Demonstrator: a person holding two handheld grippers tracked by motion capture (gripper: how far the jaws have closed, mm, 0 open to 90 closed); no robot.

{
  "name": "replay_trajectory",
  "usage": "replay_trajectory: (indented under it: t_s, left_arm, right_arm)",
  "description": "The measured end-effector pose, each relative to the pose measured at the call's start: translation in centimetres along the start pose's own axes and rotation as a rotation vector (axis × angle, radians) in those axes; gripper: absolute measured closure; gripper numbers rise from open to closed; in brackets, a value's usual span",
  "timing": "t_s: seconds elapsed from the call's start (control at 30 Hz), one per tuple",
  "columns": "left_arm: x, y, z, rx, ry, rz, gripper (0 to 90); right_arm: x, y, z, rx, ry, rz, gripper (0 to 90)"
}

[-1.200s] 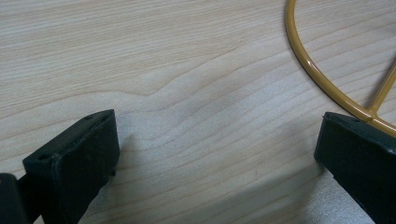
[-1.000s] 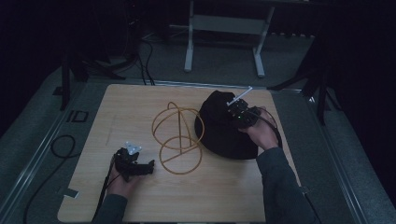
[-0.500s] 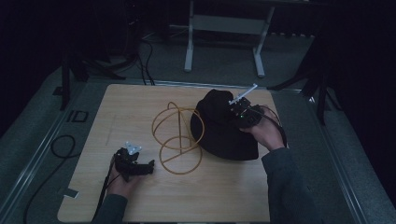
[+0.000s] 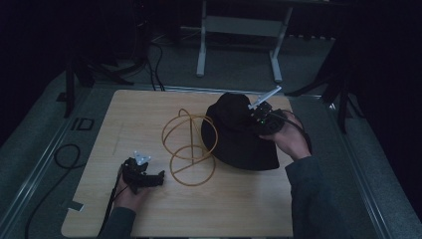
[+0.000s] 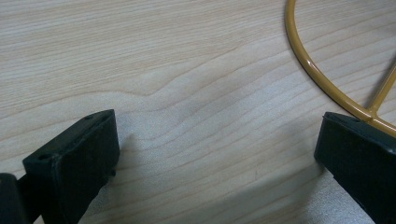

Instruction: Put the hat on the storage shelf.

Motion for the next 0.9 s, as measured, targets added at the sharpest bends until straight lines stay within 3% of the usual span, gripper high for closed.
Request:
replay_trajectory:
  t_s: [0.6, 0.9]
  left_arm:
    - [0.0, 0.0, -0.1, 0.006, 0.001, -0.003, 0.3]
    - [0.0, 0.0, 0.0, 0.005, 0.0, -0.003, 0.3]
  right_arm:
    - [-3.0, 0.5, 1.0, 0.028, 0.011, 0.059, 87.6]
    - [-4.4, 1.5, 1.1, 0.014, 0.014, 0.085, 87.5]
Point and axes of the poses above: each handheld gripper's, and its own axes: x roughly forward along the jaws, y roughly out of its top, z roughly to its right, the point moved 8 cm from there along x, roughly forward along the jaws, and after that the axes turned 3 degrees about y, right-handed, at the moved point
